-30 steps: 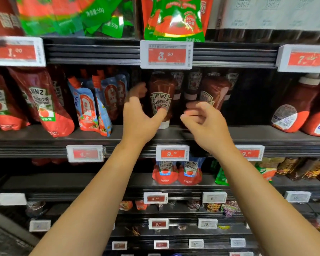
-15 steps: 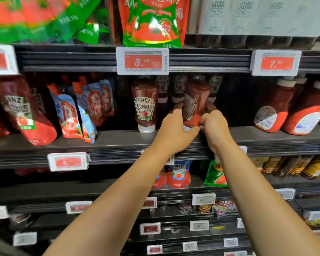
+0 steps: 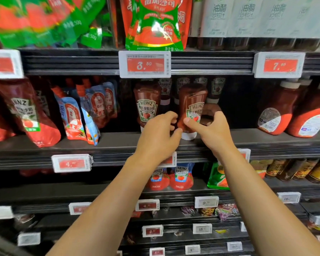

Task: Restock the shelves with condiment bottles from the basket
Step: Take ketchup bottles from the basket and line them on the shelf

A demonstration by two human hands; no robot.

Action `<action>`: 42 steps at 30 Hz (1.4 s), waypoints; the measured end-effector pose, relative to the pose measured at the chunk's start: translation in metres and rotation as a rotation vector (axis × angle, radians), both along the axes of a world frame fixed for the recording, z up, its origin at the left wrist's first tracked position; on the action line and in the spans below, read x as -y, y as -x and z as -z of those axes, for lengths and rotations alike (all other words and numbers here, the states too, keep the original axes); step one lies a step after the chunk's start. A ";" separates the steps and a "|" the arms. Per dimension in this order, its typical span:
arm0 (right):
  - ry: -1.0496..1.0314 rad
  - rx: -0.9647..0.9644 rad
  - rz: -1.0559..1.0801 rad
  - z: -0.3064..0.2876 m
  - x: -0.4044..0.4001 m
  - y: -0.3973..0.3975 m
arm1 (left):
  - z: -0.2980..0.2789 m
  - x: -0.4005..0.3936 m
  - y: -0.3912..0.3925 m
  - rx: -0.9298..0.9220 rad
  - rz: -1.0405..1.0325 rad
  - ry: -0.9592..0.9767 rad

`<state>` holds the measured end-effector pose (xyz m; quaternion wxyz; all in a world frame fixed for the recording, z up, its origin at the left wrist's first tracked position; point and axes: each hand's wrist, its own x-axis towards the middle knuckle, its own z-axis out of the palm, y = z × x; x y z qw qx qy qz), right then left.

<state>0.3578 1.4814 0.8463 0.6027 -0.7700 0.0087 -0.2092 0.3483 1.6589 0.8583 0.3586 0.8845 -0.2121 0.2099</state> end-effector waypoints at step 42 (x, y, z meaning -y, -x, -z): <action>0.530 0.113 0.139 -0.009 -0.068 -0.147 | -0.008 -0.051 -0.165 0.129 -0.238 0.030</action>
